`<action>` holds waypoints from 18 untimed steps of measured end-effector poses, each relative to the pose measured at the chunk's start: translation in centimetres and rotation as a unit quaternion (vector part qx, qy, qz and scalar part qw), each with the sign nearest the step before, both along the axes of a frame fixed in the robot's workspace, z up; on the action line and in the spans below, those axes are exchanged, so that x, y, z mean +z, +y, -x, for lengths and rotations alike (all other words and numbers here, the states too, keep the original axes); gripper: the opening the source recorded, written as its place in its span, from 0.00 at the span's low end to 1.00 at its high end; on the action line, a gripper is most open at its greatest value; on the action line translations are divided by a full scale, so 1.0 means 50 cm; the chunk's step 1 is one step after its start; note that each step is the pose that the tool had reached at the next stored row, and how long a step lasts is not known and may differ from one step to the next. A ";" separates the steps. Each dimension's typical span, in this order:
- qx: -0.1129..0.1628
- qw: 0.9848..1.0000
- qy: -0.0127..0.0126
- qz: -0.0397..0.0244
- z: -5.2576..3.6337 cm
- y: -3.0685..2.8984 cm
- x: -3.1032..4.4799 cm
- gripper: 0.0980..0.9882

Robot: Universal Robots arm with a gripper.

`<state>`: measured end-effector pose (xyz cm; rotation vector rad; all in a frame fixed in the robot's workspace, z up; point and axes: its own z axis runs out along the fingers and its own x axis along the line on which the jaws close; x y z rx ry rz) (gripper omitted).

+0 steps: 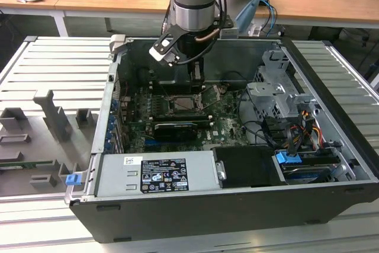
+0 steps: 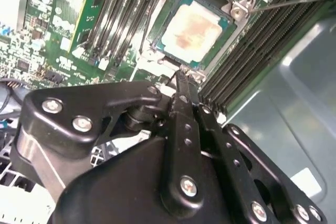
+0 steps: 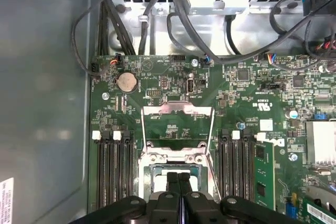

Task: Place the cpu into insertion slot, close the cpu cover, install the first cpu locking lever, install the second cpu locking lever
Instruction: 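Close the cpu cover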

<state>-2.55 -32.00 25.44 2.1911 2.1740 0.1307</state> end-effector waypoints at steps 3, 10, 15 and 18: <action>0.000 1.000 0.000 0.000 -0.005 0.000 0.001 0.01; 0.000 1.000 0.000 0.000 -0.019 0.000 0.001 0.01; 0.000 1.000 0.000 0.000 -0.028 0.000 0.007 0.01; 0.000 1.000 0.000 0.000 -0.029 0.000 0.013 0.01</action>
